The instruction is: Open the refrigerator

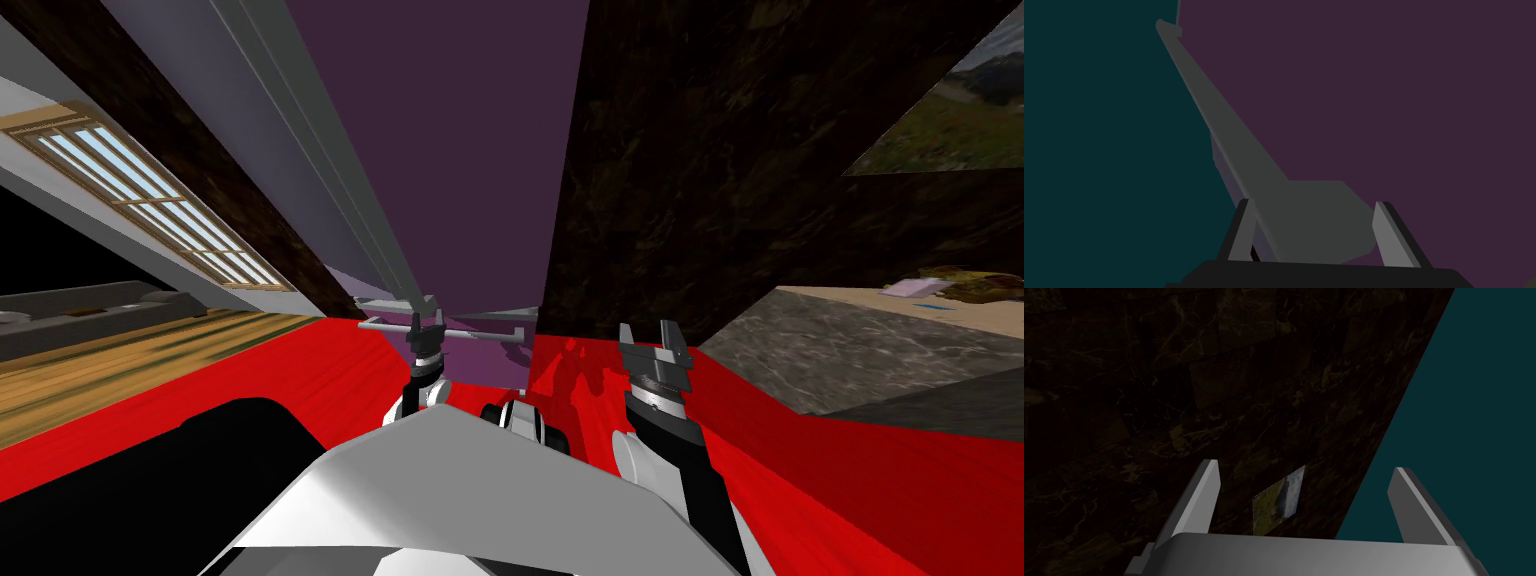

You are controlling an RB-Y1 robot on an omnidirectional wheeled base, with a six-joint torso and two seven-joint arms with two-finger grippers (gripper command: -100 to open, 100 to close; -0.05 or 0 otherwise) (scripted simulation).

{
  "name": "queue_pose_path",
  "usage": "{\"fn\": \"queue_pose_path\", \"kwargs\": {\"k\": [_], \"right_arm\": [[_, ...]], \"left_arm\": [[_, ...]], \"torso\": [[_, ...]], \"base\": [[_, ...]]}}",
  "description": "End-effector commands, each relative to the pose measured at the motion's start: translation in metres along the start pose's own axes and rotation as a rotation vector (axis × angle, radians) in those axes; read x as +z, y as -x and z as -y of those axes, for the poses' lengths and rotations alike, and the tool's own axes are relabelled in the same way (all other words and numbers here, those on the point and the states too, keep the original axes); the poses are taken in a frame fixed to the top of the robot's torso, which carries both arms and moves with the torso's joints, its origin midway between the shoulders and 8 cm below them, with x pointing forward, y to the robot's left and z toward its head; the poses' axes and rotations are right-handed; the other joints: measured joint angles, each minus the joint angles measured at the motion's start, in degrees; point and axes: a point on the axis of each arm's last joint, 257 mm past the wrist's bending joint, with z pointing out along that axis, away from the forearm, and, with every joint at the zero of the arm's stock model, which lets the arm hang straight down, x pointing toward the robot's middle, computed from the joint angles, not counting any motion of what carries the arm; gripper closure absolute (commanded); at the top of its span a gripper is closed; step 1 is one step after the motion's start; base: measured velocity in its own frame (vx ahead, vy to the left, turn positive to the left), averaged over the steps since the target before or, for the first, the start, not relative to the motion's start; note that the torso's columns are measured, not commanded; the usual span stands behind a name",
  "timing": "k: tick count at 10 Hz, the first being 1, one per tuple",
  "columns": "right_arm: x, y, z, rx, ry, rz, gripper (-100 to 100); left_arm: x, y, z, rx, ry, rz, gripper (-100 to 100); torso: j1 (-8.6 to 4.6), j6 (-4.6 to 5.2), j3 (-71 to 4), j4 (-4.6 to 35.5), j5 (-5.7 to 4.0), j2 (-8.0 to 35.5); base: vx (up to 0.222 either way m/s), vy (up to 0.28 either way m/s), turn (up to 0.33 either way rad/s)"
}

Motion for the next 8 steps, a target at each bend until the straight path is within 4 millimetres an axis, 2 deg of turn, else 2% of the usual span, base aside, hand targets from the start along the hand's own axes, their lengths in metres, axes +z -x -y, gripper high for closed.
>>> {"fn": "queue_pose_path", "kwargs": {"k": [1, 3, 6, 8], "right_arm": [[0.000, 0.000, 0.000, 0.000, 0.000, 0.000, 0], [0.000, 0.000, 0.000, 0.000, 0.000, 0.000, 0], [0.000, 0.000, 0.000, 0.000, 0.000, 0.000, 0], [0.000, 0.000, 0.000, 0.000, 0.000, 0.000, 0]], "left_arm": [[0.001, 0.009, 0.003, 0.038, 0.002, 0.029, 100], [0.003, 0.017, 0.006, 0.074, 0.002, 0.058, 100], [0.006, 0.030, 0.012, 0.128, 0.003, 0.100, 100], [0.008, 0.043, 0.018, 0.182, 0.006, 0.141, 100]], "torso": [[0.07, 0.00, -0.04, -0.05, 0.05, -0.08], [-0.37, -0.17, 0.14, 0.00, -0.04, 0.18], [-0.22, -0.01, 0.04, 0.13, -0.23, 0.19], [-0.35, -0.25, 0.05, 0.19, -0.30, 0.22]], "base": [[-0.006, -0.129, 0.131], [-0.014, -0.232, 0.213], [-0.037, -0.190, 0.124], [-0.034, -0.250, 0.287]]}}
